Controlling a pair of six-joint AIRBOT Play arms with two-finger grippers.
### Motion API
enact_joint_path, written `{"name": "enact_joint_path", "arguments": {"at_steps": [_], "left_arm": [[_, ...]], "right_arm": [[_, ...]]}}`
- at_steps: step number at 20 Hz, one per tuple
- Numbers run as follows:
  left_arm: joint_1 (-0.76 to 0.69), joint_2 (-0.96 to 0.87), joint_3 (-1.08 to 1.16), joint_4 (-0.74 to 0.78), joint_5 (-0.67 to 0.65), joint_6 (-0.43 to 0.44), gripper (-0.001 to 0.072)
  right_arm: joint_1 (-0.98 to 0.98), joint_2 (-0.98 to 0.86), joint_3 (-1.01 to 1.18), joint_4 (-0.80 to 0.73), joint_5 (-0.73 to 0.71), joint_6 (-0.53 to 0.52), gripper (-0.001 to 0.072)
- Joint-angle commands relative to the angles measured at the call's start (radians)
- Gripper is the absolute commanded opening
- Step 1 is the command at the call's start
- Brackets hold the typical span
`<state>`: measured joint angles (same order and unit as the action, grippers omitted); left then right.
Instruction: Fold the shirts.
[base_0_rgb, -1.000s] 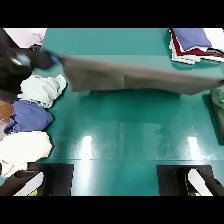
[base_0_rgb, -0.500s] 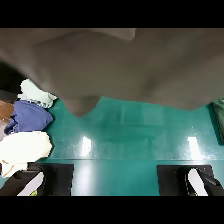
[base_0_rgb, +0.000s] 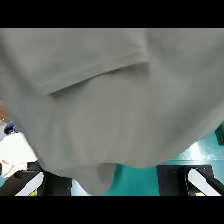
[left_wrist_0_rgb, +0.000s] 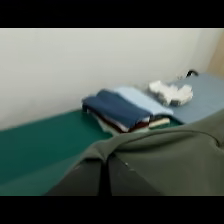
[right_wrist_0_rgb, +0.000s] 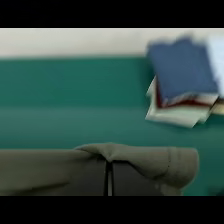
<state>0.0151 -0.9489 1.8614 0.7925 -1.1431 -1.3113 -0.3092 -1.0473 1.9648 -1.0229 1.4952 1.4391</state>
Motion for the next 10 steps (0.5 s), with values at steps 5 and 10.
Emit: {"name": "enact_joint_path", "arguments": {"at_steps": [5, 10], "left_arm": [[-0.001, -0.4, -0.336, 0.095, -0.092, 0.011, 0.0026], [-0.001, -0.651, -0.336, 0.087, 0.115, 0.055, 0.0026]], "right_arm": [[0.205, -0.4, -0.313, -0.091, 0.056, 0.008, 0.0016], [0.251, -0.702, -0.188, -0.104, -0.091, 0.011, 0.0016]]}}
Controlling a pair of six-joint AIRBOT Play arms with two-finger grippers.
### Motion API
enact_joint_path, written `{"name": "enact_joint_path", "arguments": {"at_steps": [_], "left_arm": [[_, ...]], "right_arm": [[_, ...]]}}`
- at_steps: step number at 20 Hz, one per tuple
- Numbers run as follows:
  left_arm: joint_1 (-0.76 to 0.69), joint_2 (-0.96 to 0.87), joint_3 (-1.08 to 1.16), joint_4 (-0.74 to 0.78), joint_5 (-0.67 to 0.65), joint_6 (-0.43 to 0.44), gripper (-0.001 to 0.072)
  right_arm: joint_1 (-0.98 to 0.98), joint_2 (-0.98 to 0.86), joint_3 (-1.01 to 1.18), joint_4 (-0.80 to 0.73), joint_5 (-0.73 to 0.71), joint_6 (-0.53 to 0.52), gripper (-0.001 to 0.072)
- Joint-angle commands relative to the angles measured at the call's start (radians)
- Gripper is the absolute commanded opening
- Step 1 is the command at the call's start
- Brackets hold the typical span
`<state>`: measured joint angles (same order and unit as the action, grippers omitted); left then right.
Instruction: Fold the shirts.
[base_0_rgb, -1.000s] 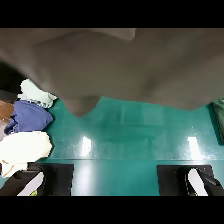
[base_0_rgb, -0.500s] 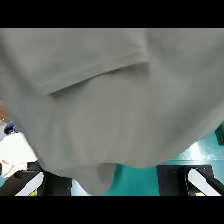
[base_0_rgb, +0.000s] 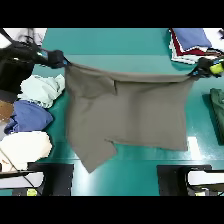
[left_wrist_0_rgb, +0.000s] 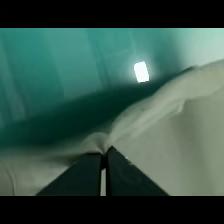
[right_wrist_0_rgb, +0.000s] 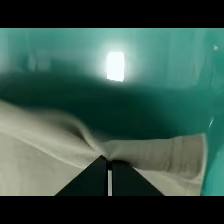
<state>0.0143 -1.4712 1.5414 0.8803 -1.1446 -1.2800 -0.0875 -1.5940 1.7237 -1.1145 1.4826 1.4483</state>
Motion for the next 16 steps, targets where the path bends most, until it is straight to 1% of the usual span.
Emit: {"name": "enact_joint_path", "arguments": {"at_steps": [1, 3, 4, 5, 6, 8, 10, 11, 13, 14, 16], "left_arm": [[0.0, -0.142, -0.016, -0.004, 0.175, 0.024, 0.0026], [0.0, -0.145, -0.014, -0.005, 0.312, 0.032, 0.0026], [0.0, -0.145, -0.003, -0.005, 0.357, 0.032, 0.0026], [0.0, -0.145, 0.008, -0.005, 0.378, 0.039, 0.0027], [0.0, -0.145, 0.018, -0.005, 0.372, 0.058, 0.0026], [0.0, -0.144, 0.026, -0.002, 0.293, 0.08, 0.0025], [0.0, -0.144, 0.025, 0.068, 0.158, 0.084, 0.0025], [0.0, -0.144, 0.023, 0.111, 0.092, 0.084, 0.0025], [0.0, -0.144, -0.002, 0.178, -0.006, 0.084, 0.0025], [0.0, -0.144, -0.028, 0.206, -0.024, 0.084, 0.0025], [0.0, -0.144, -0.095, 0.214, 0.016, 0.084, 0.0026]], "right_arm": [[0.029, -0.197, 0.105, -0.012, -0.114, 0.003, 0.0016], [0.029, -0.251, 0.198, -0.015, -0.16, 0.003, 0.0016], [0.028, -0.266, 0.233, -0.027, -0.182, 0.002, 0.0016], [0.028, -0.269, 0.254, -0.055, -0.196, 0.002, 0.0016], [0.03, -0.267, 0.267, -0.089, -0.198, 0.002, 0.0016], [0.03, -0.266, 0.275, -0.121, -0.152, -0.006, 0.0016], [0.03, -0.266, 0.254, -0.124, -0.058, -0.037, 0.0015], [0.032, -0.258, 0.227, -0.137, -0.02, -0.036, 0.0015], [0.043, -0.209, 0.11, -0.193, -0.019, -0.035, 0.0015], [0.047, -0.18, 0.042, -0.216, -0.04, -0.035, 0.0016], [0.061, -0.129, -0.084, -0.221, -0.109, -0.035, 0.0016]]}}
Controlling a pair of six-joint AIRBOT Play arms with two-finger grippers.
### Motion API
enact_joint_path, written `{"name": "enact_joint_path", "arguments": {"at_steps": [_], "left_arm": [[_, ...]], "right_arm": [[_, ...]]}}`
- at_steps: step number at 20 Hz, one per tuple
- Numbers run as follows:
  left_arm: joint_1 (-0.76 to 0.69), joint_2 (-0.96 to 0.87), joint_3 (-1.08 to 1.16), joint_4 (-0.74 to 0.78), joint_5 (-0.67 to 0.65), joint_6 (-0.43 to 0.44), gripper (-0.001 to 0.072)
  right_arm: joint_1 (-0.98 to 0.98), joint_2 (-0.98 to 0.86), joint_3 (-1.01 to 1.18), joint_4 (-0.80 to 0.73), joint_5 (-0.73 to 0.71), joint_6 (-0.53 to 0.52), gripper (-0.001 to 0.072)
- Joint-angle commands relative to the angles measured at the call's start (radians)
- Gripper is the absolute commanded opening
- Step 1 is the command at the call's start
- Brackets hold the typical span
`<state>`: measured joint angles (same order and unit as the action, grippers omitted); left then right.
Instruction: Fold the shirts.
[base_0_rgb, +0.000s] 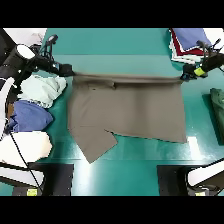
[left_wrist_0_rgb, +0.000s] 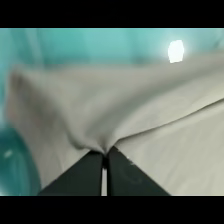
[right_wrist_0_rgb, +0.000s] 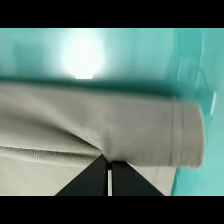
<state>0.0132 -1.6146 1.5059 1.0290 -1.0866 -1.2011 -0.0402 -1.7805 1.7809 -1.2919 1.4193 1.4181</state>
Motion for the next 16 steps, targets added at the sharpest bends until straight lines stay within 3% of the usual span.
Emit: {"name": "enact_joint_path", "arguments": {"at_steps": [1, 5, 6, 7, 8, 11, 13, 16], "left_arm": [[0.001, -0.001, -0.096, 0.062, -0.001, 0.004, 0.0026], [0.001, -0.003, -0.175, 0.044, 0.061, -0.005, 0.0029], [0.001, -0.003, -0.177, 0.045, 0.042, -0.018, 0.0167], [0.001, -0.003, -0.175, 0.045, 0.024, -0.042, 0.0519], [0.002, -0.002, -0.17, 0.049, 0.004, -0.079, 0.0648], [0.04, 0.033, -0.15, 0.06, -0.125, -0.136, 0.0648], [0.071, 0.101, -0.172, 0.095, -0.194, -0.136, 0.0647], [0.089, 0.267, -0.359, 0.097, -0.211, -0.136, 0.0647]], "right_arm": [[0.022, 0.074, -0.192, -0.044, -0.087, -0.005, 0.0016], [0.061, 0.088, -0.278, -0.035, -0.15, 0.006, 0.0021], [0.07, 0.088, -0.281, -0.035, -0.145, 0.018, 0.0112], [0.071, 0.088, -0.28, -0.035, -0.135, 0.022, 0.0391], [0.071, 0.087, -0.267, -0.036, -0.104, 0.045, 0.0572], [0.042, 0.113, -0.219, -0.037, 0.026, 0.07, 0.0551], [0.009, 0.184, -0.253, -0.034, 0.053, 0.048, 0.0427], [-0.038, 0.337, -0.404, -0.008, 0.067, 0.001, 0.0426]]}}
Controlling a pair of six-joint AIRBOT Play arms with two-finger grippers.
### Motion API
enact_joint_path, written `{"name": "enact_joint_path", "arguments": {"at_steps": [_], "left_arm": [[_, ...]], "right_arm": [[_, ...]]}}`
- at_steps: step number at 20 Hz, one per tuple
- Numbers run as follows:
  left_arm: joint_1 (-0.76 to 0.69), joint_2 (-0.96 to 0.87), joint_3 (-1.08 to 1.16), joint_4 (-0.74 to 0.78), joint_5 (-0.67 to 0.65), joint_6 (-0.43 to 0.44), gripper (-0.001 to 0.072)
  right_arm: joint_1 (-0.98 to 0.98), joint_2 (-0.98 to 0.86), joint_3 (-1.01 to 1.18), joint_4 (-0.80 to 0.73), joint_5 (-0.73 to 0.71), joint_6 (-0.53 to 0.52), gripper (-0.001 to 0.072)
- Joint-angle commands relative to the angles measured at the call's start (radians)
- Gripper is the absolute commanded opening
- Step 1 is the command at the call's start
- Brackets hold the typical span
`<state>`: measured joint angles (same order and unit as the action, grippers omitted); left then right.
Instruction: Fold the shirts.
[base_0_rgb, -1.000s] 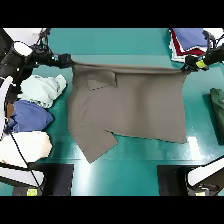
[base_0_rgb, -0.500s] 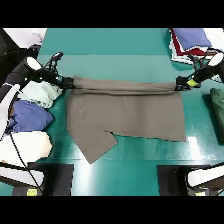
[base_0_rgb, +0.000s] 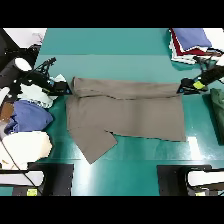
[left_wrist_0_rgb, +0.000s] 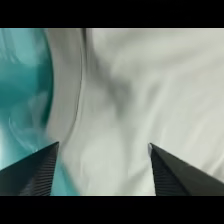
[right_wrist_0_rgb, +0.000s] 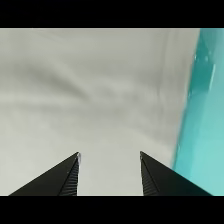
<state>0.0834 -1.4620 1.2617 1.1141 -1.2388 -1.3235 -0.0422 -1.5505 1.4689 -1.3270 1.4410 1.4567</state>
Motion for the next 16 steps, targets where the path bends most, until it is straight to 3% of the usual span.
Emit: {"name": "enact_joint_path", "arguments": {"at_steps": [1, 4, 7, 12, 16], "left_arm": [[0.017, 0.179, -0.211, 0.011, -0.055, -0.026, 0.0648], [0.017, 0.336, -0.499, 0.003, -0.056, -0.09, 0.0648], [0.017, 0.446, -0.705, -0.07, -0.051, -0.093, 0.0648], [-0.005, 0.497, -0.843, -0.196, 0.035, -0.07, 0.0648], [-0.157, 0.497, -0.852, -0.228, 0.163, -0.088, 0.0646]], "right_arm": [[-0.055, 0.156, -0.153, 0.081, 0.049, -0.08, 0.0426], [-0.124, 0.259, -0.302, 0.265, 0.033, -0.148, 0.0427], [-0.174, 0.315, -0.398, 0.347, -0.021, -0.164, 0.0426], [-0.186, 0.324, -0.417, 0.372, -0.027, -0.164, 0.0427], [-0.186, 0.325, -0.417, 0.392, -0.029, -0.164, 0.0427]]}}
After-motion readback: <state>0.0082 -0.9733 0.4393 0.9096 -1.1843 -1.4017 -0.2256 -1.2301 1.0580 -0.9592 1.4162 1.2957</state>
